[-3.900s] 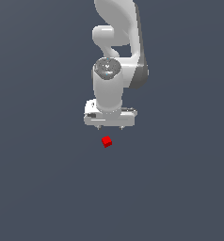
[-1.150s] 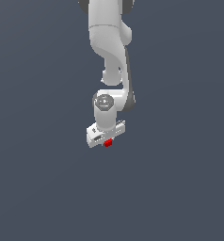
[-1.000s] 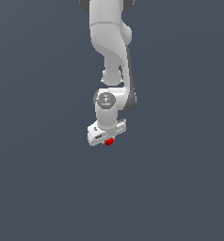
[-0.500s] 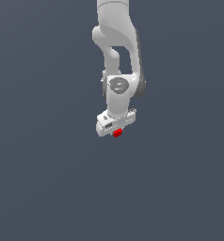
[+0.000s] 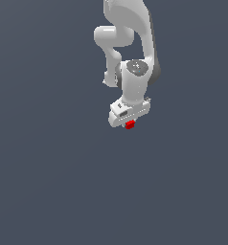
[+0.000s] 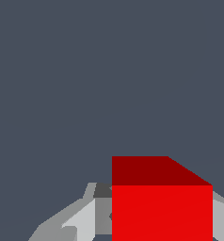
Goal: Pick up the red cube and move it to a goal position.
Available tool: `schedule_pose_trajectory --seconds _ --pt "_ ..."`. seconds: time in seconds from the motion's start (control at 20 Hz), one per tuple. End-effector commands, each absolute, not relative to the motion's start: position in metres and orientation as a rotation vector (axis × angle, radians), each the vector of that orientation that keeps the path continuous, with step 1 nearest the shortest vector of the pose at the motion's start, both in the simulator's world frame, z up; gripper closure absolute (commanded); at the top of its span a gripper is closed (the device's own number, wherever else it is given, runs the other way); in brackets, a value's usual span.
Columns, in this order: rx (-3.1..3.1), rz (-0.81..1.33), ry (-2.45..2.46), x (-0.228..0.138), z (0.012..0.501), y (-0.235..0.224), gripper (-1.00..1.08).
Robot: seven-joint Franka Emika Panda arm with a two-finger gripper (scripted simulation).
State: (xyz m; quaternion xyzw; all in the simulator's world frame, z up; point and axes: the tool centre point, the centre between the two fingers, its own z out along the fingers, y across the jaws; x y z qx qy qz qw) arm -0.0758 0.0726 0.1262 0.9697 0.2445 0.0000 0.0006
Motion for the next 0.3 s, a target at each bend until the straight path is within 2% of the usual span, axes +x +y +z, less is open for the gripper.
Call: schedule_pose_trajectory --seconds 0.0,0.25 --pt "3.045 0.0 0.766 -0.0796 0.1341 0.0796 1.08" --pt "3.046 0.0 0.766 -0.0814 0.1402 0.0856 1.08"
